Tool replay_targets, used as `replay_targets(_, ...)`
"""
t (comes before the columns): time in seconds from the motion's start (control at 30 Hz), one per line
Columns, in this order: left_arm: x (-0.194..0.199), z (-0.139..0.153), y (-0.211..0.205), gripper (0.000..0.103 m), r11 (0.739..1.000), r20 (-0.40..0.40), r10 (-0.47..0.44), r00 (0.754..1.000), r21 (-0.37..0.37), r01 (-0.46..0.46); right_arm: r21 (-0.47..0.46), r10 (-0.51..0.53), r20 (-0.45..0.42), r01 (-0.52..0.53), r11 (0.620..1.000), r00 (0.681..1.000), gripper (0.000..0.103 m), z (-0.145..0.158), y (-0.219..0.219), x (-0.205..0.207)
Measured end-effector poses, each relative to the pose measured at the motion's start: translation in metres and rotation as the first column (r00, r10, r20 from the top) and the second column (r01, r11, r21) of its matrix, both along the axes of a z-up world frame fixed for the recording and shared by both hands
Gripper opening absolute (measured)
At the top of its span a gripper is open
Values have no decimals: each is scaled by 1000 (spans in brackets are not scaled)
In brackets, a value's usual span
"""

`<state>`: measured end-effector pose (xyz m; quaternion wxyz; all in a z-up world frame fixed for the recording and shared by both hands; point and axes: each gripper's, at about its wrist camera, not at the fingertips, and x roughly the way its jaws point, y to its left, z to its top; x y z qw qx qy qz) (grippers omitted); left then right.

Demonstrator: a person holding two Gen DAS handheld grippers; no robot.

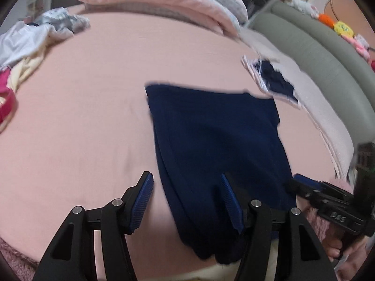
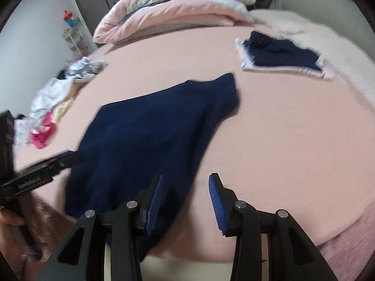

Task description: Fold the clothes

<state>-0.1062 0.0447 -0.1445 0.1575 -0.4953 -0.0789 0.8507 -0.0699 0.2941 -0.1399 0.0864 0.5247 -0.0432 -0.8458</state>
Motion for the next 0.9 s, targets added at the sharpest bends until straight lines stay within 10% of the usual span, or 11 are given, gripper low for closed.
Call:
replay_targets(0.27, 9, 2, -8, 58, 990, 8, 58, 998, -132, -57, 48, 35, 13, -35, 998, 999, 43, 8, 1, 18)
replay_targets(0.47, 23, 6, -13, 58, 991, 75, 42, 996, 120, -51, -68, 12, -51, -16, 998, 999, 44, 26, 10, 31)
replay_targets(0.8, 33, -20, -3, 58, 958, 183, 21, 983, 278, -72, -258, 60, 74, -39, 965, 995, 48, -1, -10, 42)
replay_targets(0.9, 32, -17, 2, 36, 963, 165, 26, 986, 262, -69, -284, 57, 75, -34, 958, 996, 41, -3, -10, 37)
